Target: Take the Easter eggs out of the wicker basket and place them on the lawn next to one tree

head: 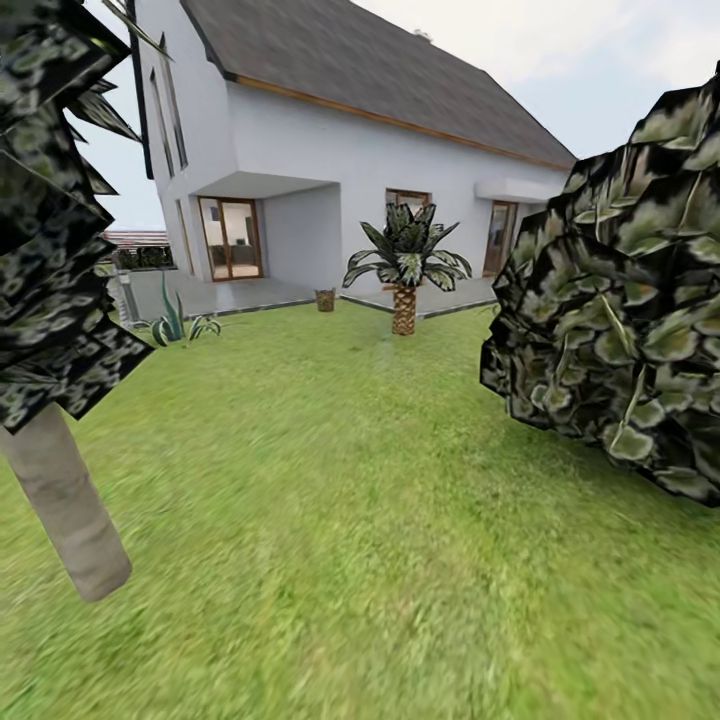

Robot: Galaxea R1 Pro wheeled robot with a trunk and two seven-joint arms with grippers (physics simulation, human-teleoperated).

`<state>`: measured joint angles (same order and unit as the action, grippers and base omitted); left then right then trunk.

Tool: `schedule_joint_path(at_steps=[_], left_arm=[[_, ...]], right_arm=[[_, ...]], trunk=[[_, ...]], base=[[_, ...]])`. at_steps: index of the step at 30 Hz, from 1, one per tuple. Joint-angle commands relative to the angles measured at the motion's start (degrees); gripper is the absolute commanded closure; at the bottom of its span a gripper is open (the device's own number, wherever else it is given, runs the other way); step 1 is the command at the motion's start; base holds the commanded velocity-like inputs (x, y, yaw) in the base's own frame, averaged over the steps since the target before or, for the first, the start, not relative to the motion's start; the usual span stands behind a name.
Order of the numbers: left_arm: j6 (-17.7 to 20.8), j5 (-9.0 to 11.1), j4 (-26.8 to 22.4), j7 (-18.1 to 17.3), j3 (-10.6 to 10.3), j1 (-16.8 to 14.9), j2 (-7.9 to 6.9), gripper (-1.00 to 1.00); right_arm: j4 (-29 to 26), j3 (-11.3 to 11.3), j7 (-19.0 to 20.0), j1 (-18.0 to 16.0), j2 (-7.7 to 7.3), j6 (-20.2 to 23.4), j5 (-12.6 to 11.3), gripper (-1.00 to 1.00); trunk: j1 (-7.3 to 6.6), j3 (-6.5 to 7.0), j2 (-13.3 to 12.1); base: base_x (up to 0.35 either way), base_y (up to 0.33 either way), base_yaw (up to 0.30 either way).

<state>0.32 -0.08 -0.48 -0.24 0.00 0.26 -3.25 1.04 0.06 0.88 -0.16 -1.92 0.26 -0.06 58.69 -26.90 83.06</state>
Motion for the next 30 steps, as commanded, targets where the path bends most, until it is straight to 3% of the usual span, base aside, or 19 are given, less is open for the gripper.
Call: schedule_joint_path(at_steps=[1, 10, 14, 16, 20, 30], left_arm=[[0.03, -0.01, -0.05, -0.02, 0.00, 0.00, 0.00, -1.00], [0.03, -0.01, -0.05, -0.02, 0.00, 0.00, 0.00, -1.00], [-1.27, -1.17, 1.26, -0.48, -0.21, 0.75, -0.61, -1.00], [-1.91, -0.96, 1.91, -0.55, -0.23, 0.78, -0.47, -1.00], [-3.20, -0.66, 0.61, -0.42, -0.17, 0.79, 0.67, -1.00], [-3.66, 2.39, -2.60, -0.55, -0.17, 0.79, 0.57, -1.00]], right_arm=[[0.02, 0.02, 0.09, -0.02, -0.01, 0.02, 0.03, -1.00], [0.02, -0.04, 0.10, -0.04, -0.18, 0.01, -0.05, -1.00], [1.30, 0.47, 1.21, -1.35, -1.47, -1.29, -0.17, -1.00], [1.94, 0.45, 1.14, -2.00, -2.11, -1.93, -0.17, -1.00], [0.61, 0.54, 0.76, -3.32, -1.50, -3.21, -0.25, -1.00], [-1.91, 0.64, 1.14, -6.61, -1.01, -6.13, -0.07, -1.00]], trunk=[[0.04, -0.03, 0.02], [0.04, -0.03, 0.02], [0.04, -0.03, 0.02], [0.04, -0.03, 0.02], [0.04, -0.03, 0.02], [0.04, -0.03, 0.02]], base=[[0.333, 0.000, 0.140], [0.323, 0.000, 0.024], [0.000, 0.000, 0.000], [0.000, 0.000, 0.000], [0.004, 0.000, 0.000], [0.279, 0.094, 0.030]])
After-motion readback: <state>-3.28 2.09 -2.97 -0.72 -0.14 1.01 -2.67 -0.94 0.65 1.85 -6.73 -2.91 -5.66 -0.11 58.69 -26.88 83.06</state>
